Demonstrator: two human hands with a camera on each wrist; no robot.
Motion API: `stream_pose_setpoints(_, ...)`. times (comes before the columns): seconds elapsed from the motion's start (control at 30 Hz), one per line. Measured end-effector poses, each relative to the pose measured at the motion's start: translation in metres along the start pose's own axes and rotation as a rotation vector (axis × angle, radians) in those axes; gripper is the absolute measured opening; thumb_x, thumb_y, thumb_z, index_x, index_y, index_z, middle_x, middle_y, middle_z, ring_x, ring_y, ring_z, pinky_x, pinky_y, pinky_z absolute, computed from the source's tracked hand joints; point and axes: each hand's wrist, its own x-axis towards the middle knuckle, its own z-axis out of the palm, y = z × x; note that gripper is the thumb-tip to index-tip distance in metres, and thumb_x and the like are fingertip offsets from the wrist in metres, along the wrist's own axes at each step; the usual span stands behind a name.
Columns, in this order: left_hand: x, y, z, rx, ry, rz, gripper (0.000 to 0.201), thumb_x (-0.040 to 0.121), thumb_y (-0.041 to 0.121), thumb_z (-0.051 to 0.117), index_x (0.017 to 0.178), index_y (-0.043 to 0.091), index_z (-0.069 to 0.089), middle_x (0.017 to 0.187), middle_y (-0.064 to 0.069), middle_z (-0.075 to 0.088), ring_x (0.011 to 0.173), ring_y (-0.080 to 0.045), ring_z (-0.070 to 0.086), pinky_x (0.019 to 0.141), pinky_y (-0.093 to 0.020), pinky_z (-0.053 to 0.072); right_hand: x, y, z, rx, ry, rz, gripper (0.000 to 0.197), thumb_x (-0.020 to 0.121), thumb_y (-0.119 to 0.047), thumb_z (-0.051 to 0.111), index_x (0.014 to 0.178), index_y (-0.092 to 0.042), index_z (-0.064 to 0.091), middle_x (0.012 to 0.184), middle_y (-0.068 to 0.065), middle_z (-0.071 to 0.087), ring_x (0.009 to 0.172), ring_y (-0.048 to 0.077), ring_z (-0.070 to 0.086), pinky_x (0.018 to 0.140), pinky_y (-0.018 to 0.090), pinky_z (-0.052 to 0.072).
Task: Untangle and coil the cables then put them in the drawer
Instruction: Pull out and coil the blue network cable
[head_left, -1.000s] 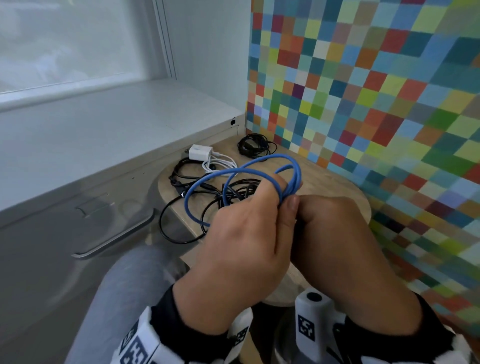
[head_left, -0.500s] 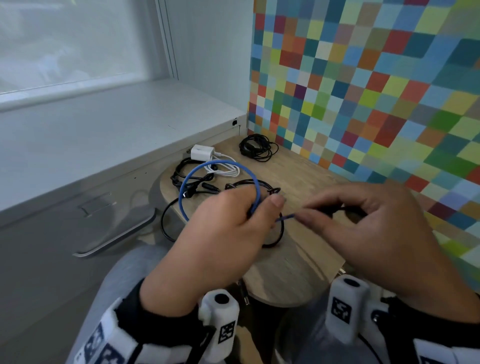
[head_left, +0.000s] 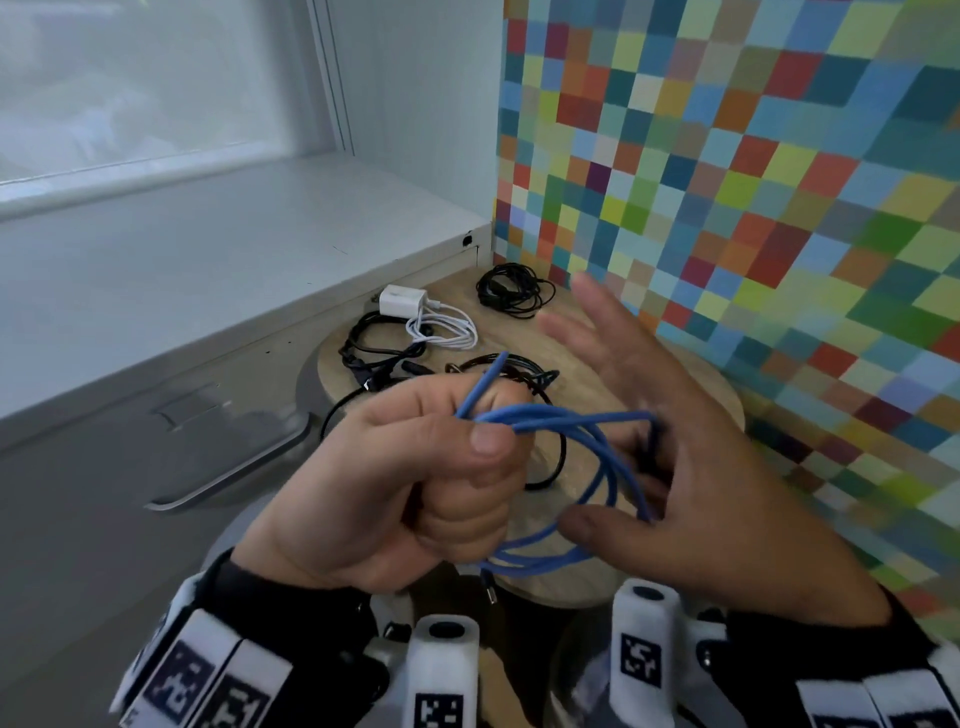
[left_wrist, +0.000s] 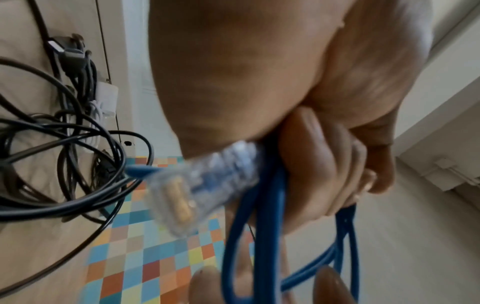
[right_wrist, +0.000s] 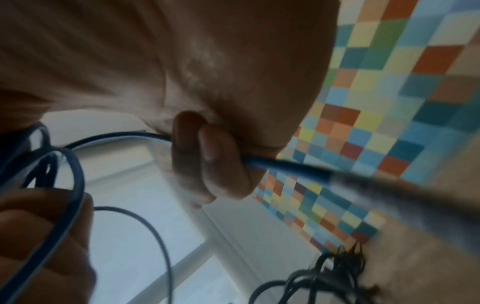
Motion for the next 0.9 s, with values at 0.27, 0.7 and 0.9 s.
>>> stream_pose_setpoints(0.27,0.007,-0.003,-0.005,0.145,0.338,0.01,0.023,0.088,0.021,0.069,0.071,0.015,0.056,0.053,0.008,0.026,0.039,-0.009,0.023,0.05,-0.027,0.037,0.012,0.001,0.006,0.245,0.176,0.112,0.009,0.086,-0.024,0.07,0.089,-0.019,0.077,0.058,-0.011,0.061,0.046,-0.001,0.053,0.049,0.007,0.039)
stream_pose_setpoints(0.7,0.032,-0.023,0.009,0.253,0.695,0.173,0.04,0.089,0.049,0.055,0.062,0.019,0.052,0.066,-0.004,0.04,0.052,-0.017,0.039,0.045,-0.029,0.034,0.019,0.009,0.017,0.491,0.361,0.266,0.026,0.102,-0.025,0.054,0.1,-0.022,0.08,0.054,0.004,0.037,0.04,0.007,0.025,0.039,0.018,0.023)
stream_pose_setpoints(0.9,0.032,-0.023,0.012,0.225,0.653,0.308,0.043,0.093,0.047,0.048,0.064,0.016,0.042,0.057,-0.002,0.032,0.05,-0.024,0.052,0.076,-0.05,0.045,0.021,0.011,0.015,0.446,0.336,0.248,0.029,0.086,-0.042,0.063,0.095,-0.019,0.078,0.07,0.018,0.056,0.038,0.008,0.031,0.039,0.02,0.027)
